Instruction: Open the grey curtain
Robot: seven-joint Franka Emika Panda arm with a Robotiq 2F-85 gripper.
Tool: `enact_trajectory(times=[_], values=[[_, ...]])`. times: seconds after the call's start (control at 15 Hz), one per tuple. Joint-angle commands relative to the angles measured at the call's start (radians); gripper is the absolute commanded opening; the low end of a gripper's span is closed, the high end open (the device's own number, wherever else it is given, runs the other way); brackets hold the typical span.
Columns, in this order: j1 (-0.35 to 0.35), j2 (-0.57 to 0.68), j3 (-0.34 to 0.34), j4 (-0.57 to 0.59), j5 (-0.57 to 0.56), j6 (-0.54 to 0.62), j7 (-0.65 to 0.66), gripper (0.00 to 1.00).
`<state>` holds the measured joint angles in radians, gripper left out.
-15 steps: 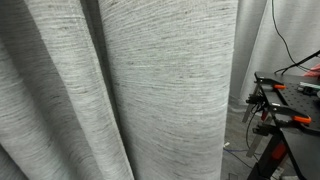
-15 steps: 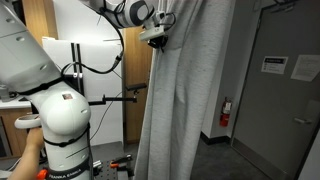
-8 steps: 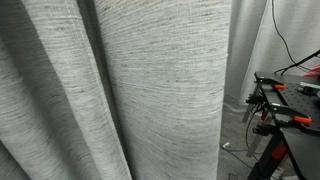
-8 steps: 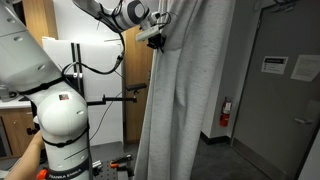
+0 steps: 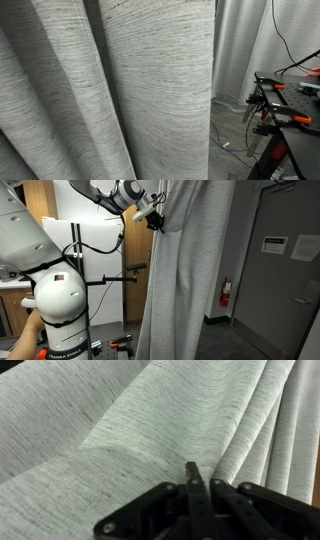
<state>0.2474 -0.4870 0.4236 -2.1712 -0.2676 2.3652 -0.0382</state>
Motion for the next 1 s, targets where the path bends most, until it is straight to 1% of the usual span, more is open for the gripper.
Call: enact_trajectory(times=[0.0,0.13,0.2,0.27,0.33,0.4,0.47,0.67,0.8,0.87,0.93], values=[[0.056,0.048,0.061,-0.042,0.022,-0.078,0.056,0.00],[0.056,0.048,0.065,-0.037,0.020,-0.093,0.055,0.00],[0.054,0.048,0.066,-0.035,0.017,-0.101,0.055,0.18],[0.054,0.049,0.067,-0.033,0.016,-0.109,0.055,0.01],[0.065,0.064,0.074,-0.040,0.019,-0.132,0.055,0.13],[0.079,0.088,0.091,-0.053,0.021,-0.151,0.064,0.21],[0.094,0.121,0.114,-0.065,0.021,-0.169,0.080,0.38],[0.143,0.263,0.188,-0.098,0.028,-0.183,0.134,0.61],[0.165,0.382,0.236,-0.106,0.018,-0.178,0.170,0.77],[0.173,0.448,0.256,-0.104,0.007,-0.174,0.186,0.85],[0.184,0.492,0.260,-0.102,0.014,-0.180,0.169,0.92]])
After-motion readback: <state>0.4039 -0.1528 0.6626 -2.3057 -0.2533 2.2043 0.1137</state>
